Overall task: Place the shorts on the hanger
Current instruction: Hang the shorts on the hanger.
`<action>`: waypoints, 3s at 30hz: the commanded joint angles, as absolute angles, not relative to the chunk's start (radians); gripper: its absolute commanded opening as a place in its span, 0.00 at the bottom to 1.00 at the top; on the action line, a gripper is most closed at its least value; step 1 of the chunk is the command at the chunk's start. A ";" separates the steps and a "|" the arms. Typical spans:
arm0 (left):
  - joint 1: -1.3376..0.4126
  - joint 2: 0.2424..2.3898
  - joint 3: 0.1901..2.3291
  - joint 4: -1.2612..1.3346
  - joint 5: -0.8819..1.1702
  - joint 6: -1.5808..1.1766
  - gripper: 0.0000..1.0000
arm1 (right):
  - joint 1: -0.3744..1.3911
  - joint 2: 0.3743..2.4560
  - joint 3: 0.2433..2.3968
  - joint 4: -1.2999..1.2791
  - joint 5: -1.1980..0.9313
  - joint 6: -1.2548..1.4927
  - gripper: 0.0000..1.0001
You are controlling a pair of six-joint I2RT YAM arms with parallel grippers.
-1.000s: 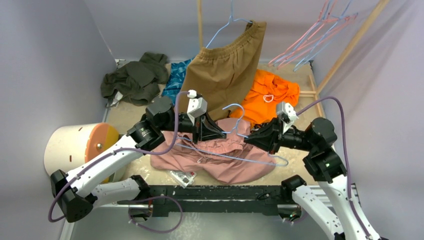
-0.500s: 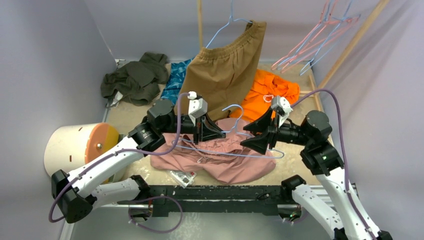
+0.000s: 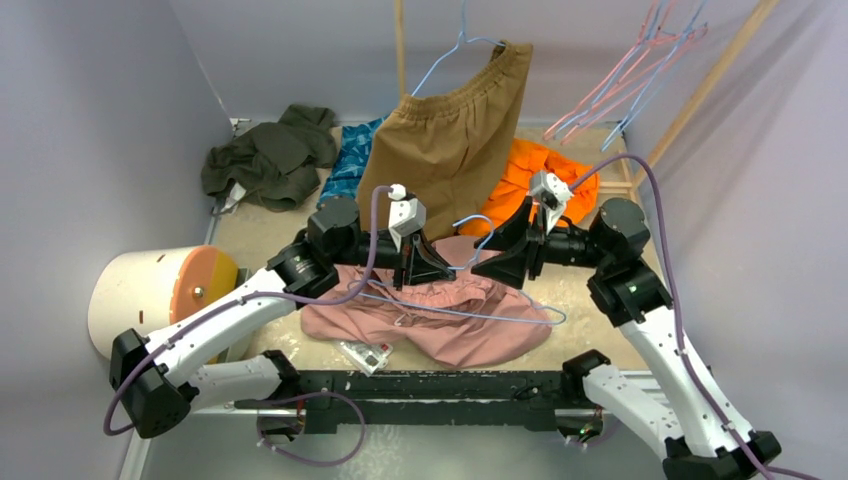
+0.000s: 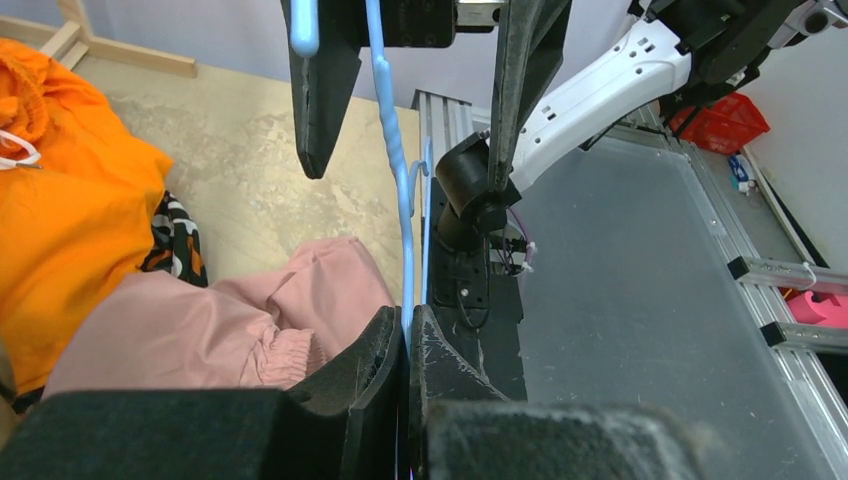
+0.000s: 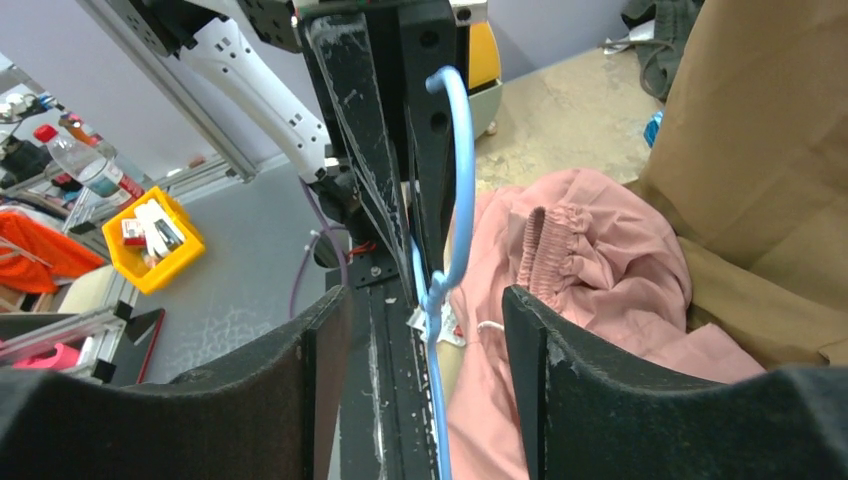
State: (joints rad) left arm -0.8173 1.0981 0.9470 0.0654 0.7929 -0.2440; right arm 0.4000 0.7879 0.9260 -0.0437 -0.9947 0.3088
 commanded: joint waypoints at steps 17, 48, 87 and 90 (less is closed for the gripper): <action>-0.828 1.142 1.043 0.137 0.772 -0.252 0.00 | 0.423 0.827 0.923 0.012 -1.024 0.323 0.22; -0.828 0.869 1.027 -0.813 -0.500 -0.543 0.79 | 0.427 0.525 0.727 -0.089 -0.541 0.329 0.00; -0.828 1.083 0.820 -0.593 -0.444 -0.580 0.47 | 0.428 0.515 0.740 -0.152 -0.624 0.353 0.00; -0.828 1.100 0.810 -0.577 -0.437 -0.580 0.43 | 0.428 0.533 0.747 -0.163 -0.657 0.345 0.00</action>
State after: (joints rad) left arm -0.8261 1.0824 0.8242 -0.6296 -0.4377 -0.6010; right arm 0.4255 0.5129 0.7193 -0.1833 -0.5880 0.3447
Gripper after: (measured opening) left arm 0.448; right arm 0.028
